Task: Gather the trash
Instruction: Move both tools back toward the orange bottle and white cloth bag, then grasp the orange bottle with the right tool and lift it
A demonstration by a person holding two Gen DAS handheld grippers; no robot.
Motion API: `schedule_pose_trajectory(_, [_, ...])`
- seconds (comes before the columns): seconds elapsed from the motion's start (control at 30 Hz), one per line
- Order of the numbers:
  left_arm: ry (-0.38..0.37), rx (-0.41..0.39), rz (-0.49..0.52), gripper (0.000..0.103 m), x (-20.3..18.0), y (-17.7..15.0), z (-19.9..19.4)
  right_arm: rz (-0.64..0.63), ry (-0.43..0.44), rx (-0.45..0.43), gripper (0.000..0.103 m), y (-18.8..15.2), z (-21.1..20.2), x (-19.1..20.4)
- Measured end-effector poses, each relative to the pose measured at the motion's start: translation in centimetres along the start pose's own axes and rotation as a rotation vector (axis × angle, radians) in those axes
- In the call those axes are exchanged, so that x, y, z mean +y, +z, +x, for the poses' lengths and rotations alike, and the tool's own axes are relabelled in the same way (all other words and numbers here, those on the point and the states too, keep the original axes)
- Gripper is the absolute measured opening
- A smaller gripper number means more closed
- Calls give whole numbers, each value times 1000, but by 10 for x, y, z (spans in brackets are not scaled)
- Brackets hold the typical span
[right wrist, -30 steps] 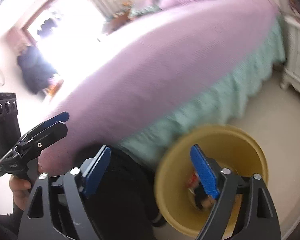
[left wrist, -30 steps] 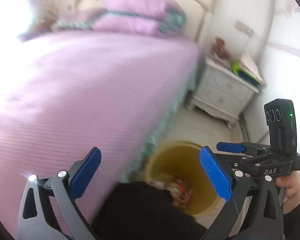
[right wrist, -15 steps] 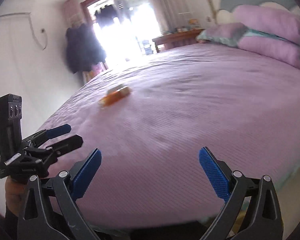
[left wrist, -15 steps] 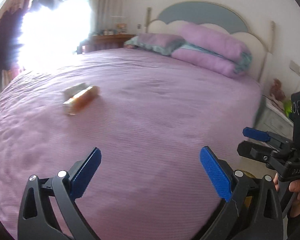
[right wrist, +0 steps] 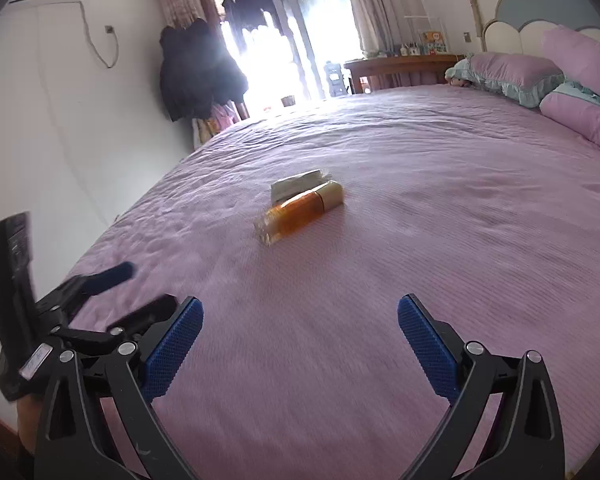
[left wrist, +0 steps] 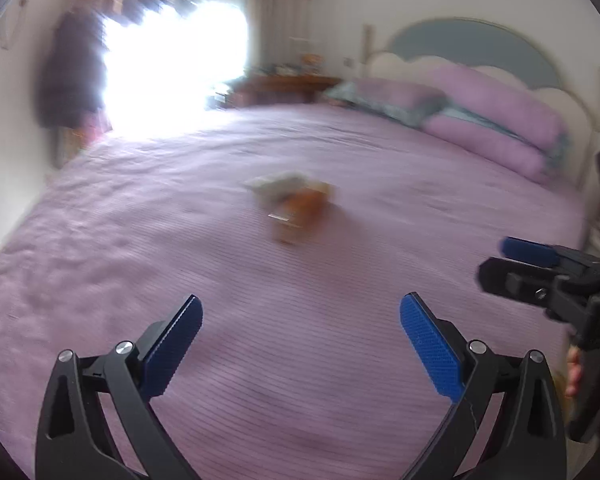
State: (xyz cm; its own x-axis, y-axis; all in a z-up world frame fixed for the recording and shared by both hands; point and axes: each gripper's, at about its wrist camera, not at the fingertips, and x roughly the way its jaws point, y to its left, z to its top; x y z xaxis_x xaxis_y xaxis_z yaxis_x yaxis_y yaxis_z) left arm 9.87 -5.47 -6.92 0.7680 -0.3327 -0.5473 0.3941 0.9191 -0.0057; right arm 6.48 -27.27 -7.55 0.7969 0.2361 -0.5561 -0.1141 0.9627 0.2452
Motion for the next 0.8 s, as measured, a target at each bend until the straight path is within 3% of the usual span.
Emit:
schedule_pose_trajectory(0.07, [87,1,-7,99,21,3,9,35,-13,25,94,11,25,6])
schedule_pose_trajectory(0.13, [113,17,-27,99,44,5,17,48,-28,50,94,20,46,13])
schedule_pose_trajectory(0.3, [51,33,-95,99,84,8,27,49,-103,84,94,42,104,32])
schedule_pose_trajectory(0.6, [-33,30,-84,99,93,16,42,143,-293,141,92,71,180,26])
schedule_pose_trajectory(0.67, [-39,37,-83,99,92,16,45,154,-321,188,83,75,195,18])
schedule_pose_trajectory(0.77, [-47,48,-86,99,91,16,50,135,-279,222,77,76,203,13])
schedule_pose_trajectory(0.8, [-50,52,-85,99,90,17,51,120,-237,224,69,74,200,12])
